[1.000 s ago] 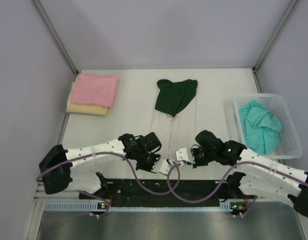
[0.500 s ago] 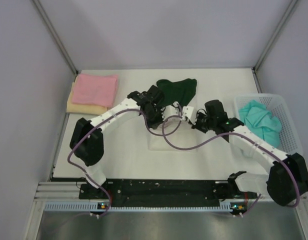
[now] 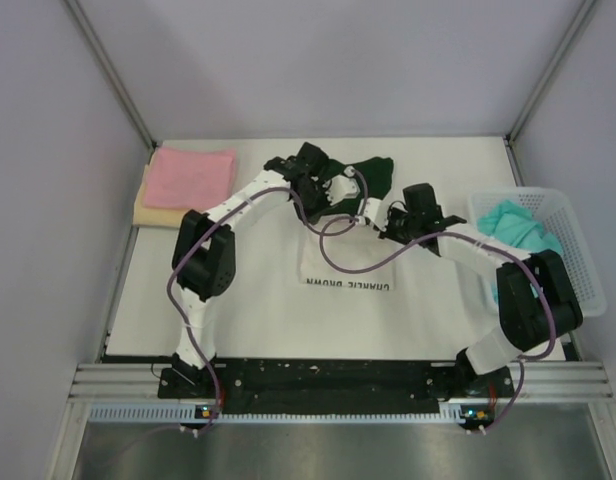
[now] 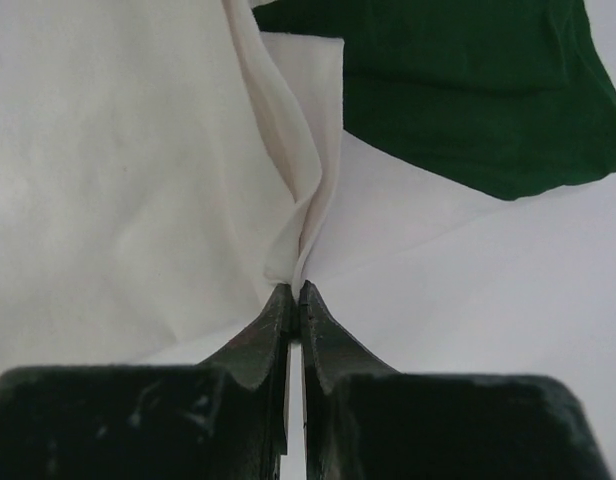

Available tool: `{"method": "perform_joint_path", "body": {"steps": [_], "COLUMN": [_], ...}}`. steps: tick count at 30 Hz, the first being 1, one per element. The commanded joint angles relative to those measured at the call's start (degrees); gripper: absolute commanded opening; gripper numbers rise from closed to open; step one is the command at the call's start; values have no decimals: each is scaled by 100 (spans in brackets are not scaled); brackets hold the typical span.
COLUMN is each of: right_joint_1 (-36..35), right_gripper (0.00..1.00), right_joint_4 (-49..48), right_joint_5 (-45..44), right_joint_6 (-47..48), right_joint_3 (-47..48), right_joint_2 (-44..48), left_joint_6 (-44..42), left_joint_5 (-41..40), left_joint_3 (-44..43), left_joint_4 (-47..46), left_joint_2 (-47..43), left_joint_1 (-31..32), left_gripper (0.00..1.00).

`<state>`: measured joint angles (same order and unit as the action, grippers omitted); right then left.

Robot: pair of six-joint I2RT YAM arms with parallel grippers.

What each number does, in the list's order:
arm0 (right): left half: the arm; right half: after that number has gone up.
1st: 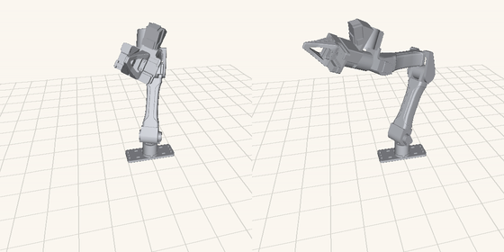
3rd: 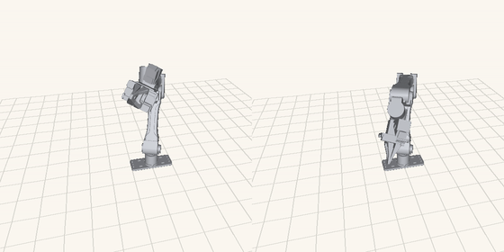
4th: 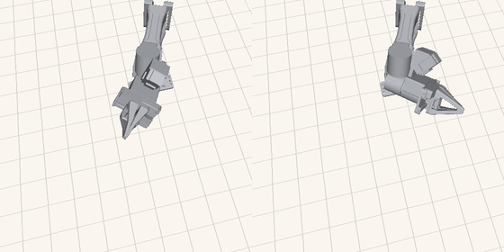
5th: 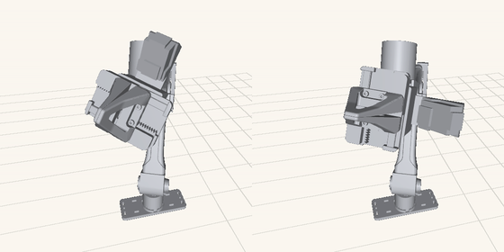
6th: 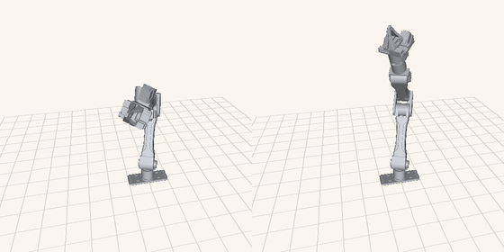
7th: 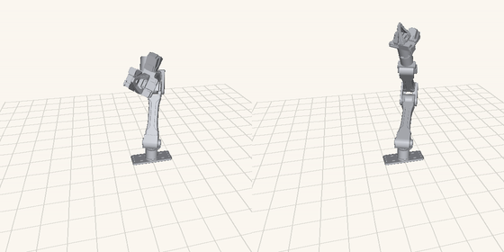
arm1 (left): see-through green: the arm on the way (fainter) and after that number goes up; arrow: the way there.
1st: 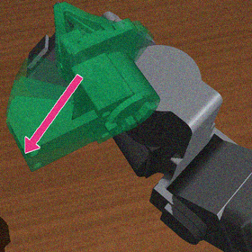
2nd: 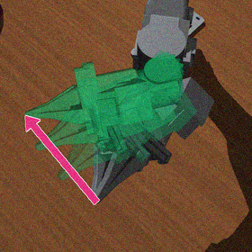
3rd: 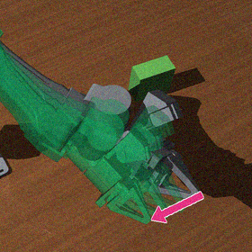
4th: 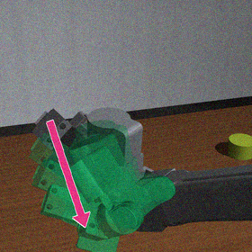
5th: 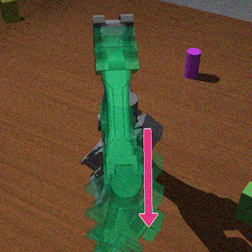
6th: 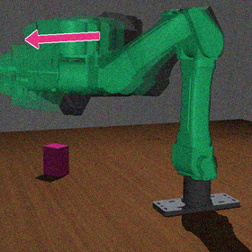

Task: Fold and stack the t-shirts
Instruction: Fold the folded rectangular tshirt in 1/3 of the way

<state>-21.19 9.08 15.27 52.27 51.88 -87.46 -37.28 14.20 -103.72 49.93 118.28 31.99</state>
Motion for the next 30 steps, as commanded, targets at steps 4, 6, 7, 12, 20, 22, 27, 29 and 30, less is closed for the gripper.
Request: {"method": "perform_joint_path", "body": {"steps": [4, 6, 7, 12, 20, 22, 27, 29, 30], "right_joint_1": [71, 97, 132, 264, 20, -297, -1000, -1272, -1343], "right_gripper": [0, 1, 5, 37, 51, 55, 56, 56, 56], "right_joint_4": [-432, -679, -732, -1119, 216, 313, 761, 823, 823], "right_joint_5": [-119, -427, -498, -1673, 238, 433, 179, -58, -146], "right_joint_6": [425, 223, 144, -427, 158, 677, 908, 934, 925], "right_joint_3": [516, 630, 735, 1508, 300, -579, -1364, -1531, -1566], "right_joint_2": [-578, -789, -912, -1335, 981, 1580, 2181, 2154, 2059], "left_joint_6": [194, 378, 544, 827, 4, -602, -1589, -1660, -1616], "left_joint_5": [-504, -916, -1284, -2491, 16, 976, 1324, 956, 719], "left_joint_3": [-245, -306, -402, -1560, 84, 972, 2732, 3146, 3278], "left_joint_4": [-677, -852, -932, -1065, -1073, -995, -1168, -1266, -1328], "left_joint_2": [406, 555, 660, 1214, -794, -1375, -2142, -2108, -2072], "left_joint_1": [27, 18, -8, -263, -281, -193, 131, 351, 474], "left_gripper": [5, 16, 22, 40, 43, 44, 52, 53, 53]}}
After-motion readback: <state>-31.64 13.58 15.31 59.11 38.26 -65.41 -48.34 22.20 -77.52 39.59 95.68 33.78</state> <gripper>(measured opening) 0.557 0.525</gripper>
